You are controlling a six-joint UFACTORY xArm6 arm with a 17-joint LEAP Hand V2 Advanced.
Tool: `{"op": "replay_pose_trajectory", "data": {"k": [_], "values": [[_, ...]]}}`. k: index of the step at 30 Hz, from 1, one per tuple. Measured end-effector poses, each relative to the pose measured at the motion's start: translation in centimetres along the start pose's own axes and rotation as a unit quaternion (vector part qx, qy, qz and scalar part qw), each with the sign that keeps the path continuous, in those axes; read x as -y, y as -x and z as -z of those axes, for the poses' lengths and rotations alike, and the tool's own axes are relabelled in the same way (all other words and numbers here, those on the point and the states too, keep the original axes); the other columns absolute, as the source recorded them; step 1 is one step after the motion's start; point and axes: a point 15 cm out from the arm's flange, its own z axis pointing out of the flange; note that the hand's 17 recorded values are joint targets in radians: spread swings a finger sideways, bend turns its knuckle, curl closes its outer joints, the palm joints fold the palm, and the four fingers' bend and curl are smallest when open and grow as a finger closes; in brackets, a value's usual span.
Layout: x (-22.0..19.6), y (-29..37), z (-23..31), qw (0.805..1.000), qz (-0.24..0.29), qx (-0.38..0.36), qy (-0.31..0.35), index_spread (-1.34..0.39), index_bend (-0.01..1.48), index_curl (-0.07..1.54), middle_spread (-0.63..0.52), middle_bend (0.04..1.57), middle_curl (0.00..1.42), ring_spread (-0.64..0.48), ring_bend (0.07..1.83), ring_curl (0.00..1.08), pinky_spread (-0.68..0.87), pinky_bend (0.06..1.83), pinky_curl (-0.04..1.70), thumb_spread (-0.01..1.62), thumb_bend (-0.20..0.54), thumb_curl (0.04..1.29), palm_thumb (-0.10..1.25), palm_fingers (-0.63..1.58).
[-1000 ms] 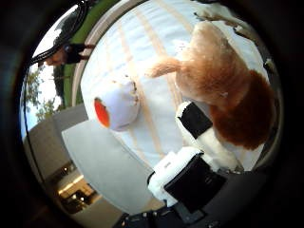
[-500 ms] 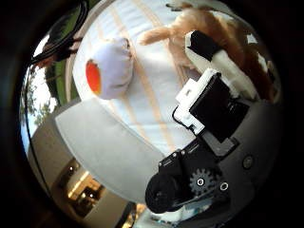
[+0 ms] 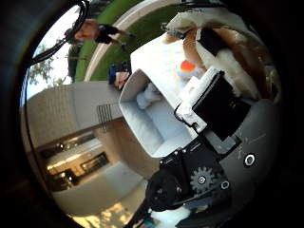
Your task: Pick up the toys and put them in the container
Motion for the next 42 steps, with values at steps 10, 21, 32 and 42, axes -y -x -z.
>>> {"op": "replay_pose_trajectory", "data": {"k": [10,21,32,42], "values": [[-1.1,13.3,-6.6,0.993,0.105,-0.007,0.046,-0.69,1.04,0.22,-0.16,1.23,0.99,-0.07,1.51,0.72,0.15,1.49,0.87,1.2,-0.039,0.66,0.86,0.87],[-2.3,12.4,-13.8,0.984,0.138,-0.007,0.111,-0.42,0.7,0.18,0.01,0.39,0.6,0.21,0.82,0.45,0.33,1.11,0.68,1.2,-0.029,0.55,0.77,-0.32],[-1.9,4.9,-9.1,0.994,0.096,0.007,0.05,-0.37,0.38,0.19,0.06,0.18,0.41,0.29,0.54,0.3,0.45,0.79,0.45,1.17,-0.023,0.49,0.8,0.0],[-1.8,-5.7,-6.4,1.0,0.026,0.013,0.004,-0.24,0.25,0.23,0.04,0.18,0.37,0.29,0.48,0.29,0.46,0.71,0.37,1.15,-0.028,0.47,0.78,0.08]]}}
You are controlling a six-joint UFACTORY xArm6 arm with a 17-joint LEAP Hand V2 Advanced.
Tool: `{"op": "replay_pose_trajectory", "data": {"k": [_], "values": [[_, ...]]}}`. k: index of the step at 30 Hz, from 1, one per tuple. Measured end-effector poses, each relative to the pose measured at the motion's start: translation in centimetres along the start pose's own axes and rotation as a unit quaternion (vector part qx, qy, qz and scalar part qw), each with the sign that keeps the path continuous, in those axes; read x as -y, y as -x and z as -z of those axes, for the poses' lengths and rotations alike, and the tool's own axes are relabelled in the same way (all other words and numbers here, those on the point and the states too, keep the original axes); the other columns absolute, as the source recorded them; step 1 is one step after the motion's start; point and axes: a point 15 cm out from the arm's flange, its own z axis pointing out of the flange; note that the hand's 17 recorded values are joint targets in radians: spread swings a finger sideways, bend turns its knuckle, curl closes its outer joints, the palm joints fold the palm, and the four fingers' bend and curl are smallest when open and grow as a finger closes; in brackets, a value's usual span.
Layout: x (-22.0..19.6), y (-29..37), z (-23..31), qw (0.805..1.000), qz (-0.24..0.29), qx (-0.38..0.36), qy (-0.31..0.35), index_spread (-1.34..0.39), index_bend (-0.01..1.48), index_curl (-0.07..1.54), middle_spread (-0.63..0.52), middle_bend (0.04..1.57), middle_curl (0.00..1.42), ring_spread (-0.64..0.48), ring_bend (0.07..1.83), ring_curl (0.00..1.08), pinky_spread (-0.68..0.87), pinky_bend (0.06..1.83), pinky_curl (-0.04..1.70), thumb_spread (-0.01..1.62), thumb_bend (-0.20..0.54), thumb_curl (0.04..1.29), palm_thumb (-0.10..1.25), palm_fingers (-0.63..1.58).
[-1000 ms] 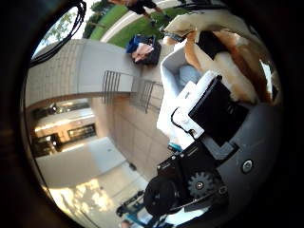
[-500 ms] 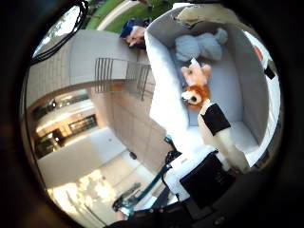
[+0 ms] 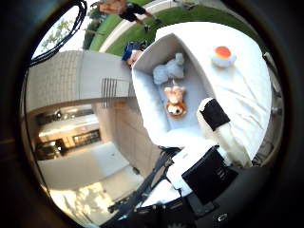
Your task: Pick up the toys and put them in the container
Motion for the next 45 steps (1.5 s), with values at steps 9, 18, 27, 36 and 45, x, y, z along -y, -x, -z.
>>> {"op": "replay_pose_trajectory", "data": {"k": [9,18,27,36,45], "values": [[10.5,-4.1,-0.5,1.0,-0.004,-0.005,-0.013,-0.23,0.2,0.27,0.04,0.18,0.35,0.28,0.45,0.29,0.45,0.59,0.31,1.18,-0.031,0.44,0.67,0.12],[15.0,-5.2,-12.6,0.995,0.031,-0.025,0.093,-0.26,0.17,0.28,0.04,0.17,0.34,0.26,0.4,0.29,0.42,0.51,0.27,1.16,-0.021,0.45,0.73,0.08],[17.6,-5.9,-20.3,0.988,0.056,-0.065,0.128,-0.25,0.17,0.27,0.04,0.17,0.33,0.26,0.38,0.3,0.4,0.49,0.26,1.14,-0.026,0.44,0.73,0.06],[16.7,-7.8,-21.4,0.98,0.059,-0.097,0.161,-0.17,0.17,0.27,-0.01,0.22,0.34,0.26,0.51,0.32,0.43,0.55,0.24,1.12,-0.025,0.45,0.76,0.48],[14.9,-8.0,-20.9,0.976,0.052,-0.093,0.19,-0.39,0.17,0.26,-0.13,0.79,0.62,0.08,1.11,0.57,0.41,0.9,0.41,1.1,-0.005,0.47,0.85,1.12]]}}
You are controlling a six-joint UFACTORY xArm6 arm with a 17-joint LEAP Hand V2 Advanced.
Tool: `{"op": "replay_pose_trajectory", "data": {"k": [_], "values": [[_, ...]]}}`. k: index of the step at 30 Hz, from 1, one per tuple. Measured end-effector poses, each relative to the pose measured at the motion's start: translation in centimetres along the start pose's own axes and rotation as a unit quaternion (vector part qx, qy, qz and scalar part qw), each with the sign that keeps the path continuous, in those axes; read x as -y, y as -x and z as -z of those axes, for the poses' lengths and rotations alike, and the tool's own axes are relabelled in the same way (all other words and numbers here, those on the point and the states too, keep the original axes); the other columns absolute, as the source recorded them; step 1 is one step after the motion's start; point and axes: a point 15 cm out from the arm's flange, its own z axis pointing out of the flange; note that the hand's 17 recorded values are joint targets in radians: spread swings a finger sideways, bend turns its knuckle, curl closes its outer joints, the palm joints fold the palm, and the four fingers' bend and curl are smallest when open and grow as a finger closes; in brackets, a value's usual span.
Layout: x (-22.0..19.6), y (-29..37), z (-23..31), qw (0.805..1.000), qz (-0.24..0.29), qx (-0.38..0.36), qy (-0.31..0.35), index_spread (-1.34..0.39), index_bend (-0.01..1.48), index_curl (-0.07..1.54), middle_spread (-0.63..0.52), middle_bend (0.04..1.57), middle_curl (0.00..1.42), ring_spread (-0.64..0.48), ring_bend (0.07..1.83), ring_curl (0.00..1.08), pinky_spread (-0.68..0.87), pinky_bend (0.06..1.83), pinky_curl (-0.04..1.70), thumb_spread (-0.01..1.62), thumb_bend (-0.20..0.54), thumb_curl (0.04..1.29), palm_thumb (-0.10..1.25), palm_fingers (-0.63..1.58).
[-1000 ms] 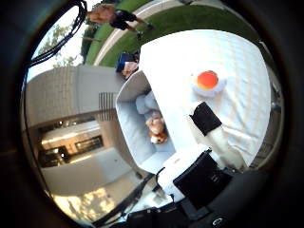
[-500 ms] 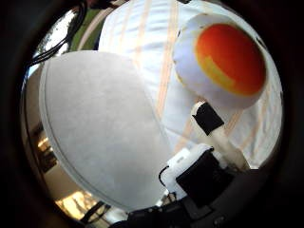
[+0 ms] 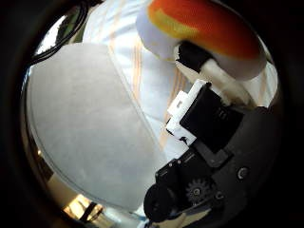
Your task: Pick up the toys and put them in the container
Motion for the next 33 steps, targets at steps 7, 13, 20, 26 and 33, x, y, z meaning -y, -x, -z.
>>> {"op": "replay_pose_trajectory", "data": {"k": [7,13,20,26,33], "values": [[-3.0,-0.1,7.7,0.996,-0.023,0.013,-0.082,-0.59,0.37,0.3,-0.19,1.01,0.79,-0.02,1.25,0.69,0.33,1.23,0.59,1.11,0.01,0.53,0.99,1.09],[-10.5,2.0,13.8,0.994,-0.03,0.029,-0.098,-0.74,0.56,0.42,-0.22,1.11,0.9,-0.07,1.34,0.76,0.26,1.36,0.73,1.15,-0.012,0.58,1.01,0.96],[-19.1,9.1,21.3,0.987,0.017,0.007,-0.158,-0.84,0.67,0.56,-0.23,1.19,0.98,-0.1,1.42,0.81,0.2,1.44,0.83,1.18,-0.015,0.6,0.99,0.84],[-21.7,18.5,20.7,0.983,0.103,-0.017,-0.152,-0.89,0.71,0.69,-0.23,1.25,1.02,-0.11,1.47,0.84,0.17,1.48,0.88,1.19,-0.016,0.61,0.98,0.77],[-19.3,24.0,16.0,0.986,0.129,-0.028,-0.101,-0.83,0.67,0.78,-0.19,1.14,0.94,-0.06,1.38,0.78,0.2,1.43,0.88,1.2,-0.053,0.58,0.85,0.64]]}}
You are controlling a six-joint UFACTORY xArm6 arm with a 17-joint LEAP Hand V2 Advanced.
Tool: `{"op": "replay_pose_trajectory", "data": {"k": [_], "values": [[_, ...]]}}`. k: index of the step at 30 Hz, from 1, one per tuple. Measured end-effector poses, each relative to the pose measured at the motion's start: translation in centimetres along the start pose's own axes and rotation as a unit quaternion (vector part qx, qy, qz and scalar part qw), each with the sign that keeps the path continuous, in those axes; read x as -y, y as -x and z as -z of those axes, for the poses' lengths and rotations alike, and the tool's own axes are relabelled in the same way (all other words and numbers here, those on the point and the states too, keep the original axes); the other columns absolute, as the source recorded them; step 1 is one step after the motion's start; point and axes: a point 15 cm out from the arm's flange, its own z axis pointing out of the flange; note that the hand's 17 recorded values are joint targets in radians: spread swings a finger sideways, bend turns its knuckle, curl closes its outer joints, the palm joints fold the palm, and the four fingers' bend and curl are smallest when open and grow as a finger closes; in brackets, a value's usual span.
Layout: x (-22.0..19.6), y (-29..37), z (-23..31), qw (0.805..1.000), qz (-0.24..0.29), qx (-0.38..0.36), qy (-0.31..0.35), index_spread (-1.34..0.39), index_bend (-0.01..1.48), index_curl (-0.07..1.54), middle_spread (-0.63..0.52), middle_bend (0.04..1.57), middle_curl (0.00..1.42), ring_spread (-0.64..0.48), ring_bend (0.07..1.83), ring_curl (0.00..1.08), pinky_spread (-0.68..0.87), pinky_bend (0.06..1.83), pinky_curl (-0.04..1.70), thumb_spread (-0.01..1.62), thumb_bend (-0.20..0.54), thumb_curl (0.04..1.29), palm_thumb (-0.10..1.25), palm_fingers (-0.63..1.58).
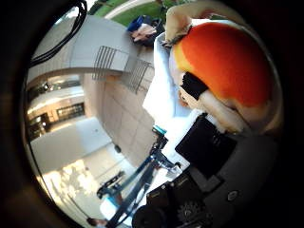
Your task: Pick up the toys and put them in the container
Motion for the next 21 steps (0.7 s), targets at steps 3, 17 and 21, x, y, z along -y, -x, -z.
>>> {"op": "replay_pose_trajectory", "data": {"k": [3,17,21], "values": [[1.2,-0.1,-3.9,0.998,0.002,0.009,0.054,-0.61,0.56,0.8,-0.13,0.72,0.8,0.04,1.22,0.77,0.24,1.38,0.91,1.2,-0.043,0.55,0.81,-0.15],[0.1,-3.3,-2.8,0.999,-0.005,0.036,0.025,-0.52,0.12,0.47,0.12,0.18,0.48,0.27,0.6,0.4,0.39,0.85,0.57,1.16,-0.028,0.5,0.79,-0.19],[-1.9,-4.2,-0.6,0.999,-0.018,0.047,-0.004,-0.5,0.12,0.39,0.15,0.14,0.42,0.3,0.55,0.36,0.43,0.8,0.51,1.14,-0.025,0.48,0.8,-0.11]]}}
